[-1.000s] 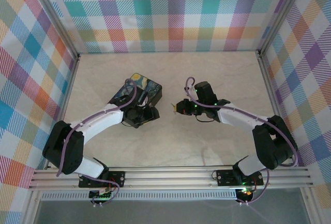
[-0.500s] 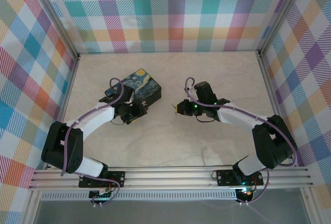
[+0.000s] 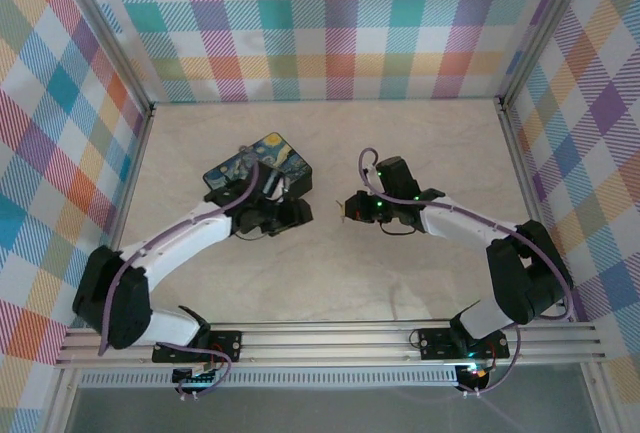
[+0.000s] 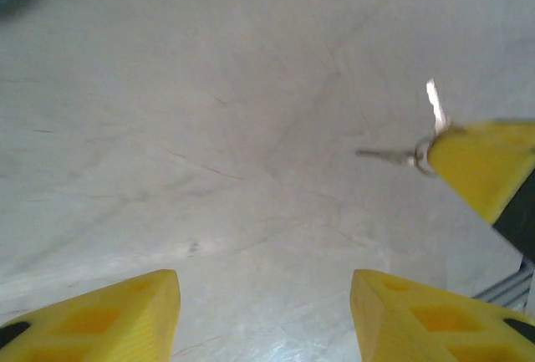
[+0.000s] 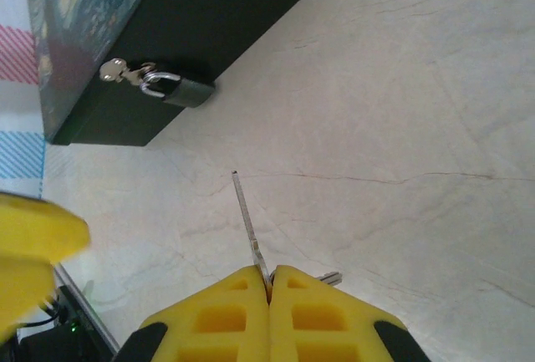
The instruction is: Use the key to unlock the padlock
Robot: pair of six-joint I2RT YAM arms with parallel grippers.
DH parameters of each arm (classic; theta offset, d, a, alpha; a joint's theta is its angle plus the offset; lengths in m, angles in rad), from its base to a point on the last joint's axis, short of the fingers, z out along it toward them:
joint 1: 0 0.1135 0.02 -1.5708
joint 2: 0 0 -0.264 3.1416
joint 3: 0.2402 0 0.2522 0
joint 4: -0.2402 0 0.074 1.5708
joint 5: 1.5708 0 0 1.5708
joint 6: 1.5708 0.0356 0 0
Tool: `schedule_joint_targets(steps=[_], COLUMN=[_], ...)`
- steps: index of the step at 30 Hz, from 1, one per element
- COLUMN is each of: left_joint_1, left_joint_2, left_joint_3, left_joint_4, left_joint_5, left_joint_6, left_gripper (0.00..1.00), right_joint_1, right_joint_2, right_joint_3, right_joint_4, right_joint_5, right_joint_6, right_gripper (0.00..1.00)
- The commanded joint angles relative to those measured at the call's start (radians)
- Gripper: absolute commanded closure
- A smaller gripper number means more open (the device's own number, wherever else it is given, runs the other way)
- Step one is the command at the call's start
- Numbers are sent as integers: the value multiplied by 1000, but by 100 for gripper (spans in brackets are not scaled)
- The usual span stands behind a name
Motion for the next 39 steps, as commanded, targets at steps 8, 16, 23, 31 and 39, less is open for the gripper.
schedule_joint_targets(steps=[8,16,23,31,39], left_joint_1=[11,127,188,138,-38], left_joint_2=[201,197,188,135,81], left_joint_3=[-11,-10,7,35,18], left_joint_4=[21,-68,-95,-150,-91], left_joint_5=[-91,-191,-243,-318,-643], left_joint_6=[2,63,93,44,-96], left_gripper=[44,44,44,43,32], right_joint_1=[-45,-44,-44,-42,-35], right_joint_2=[-53,-42,-33,-20,-15], right_joint_3=[14,17,34,20,15], right_joint_4=[-94,-96,-102,-87,-51], right_joint_5=[48,38,16,-5,-8], right_joint_6=[-40,-48,-47,-39,-36], right_gripper=[100,100,100,100,100])
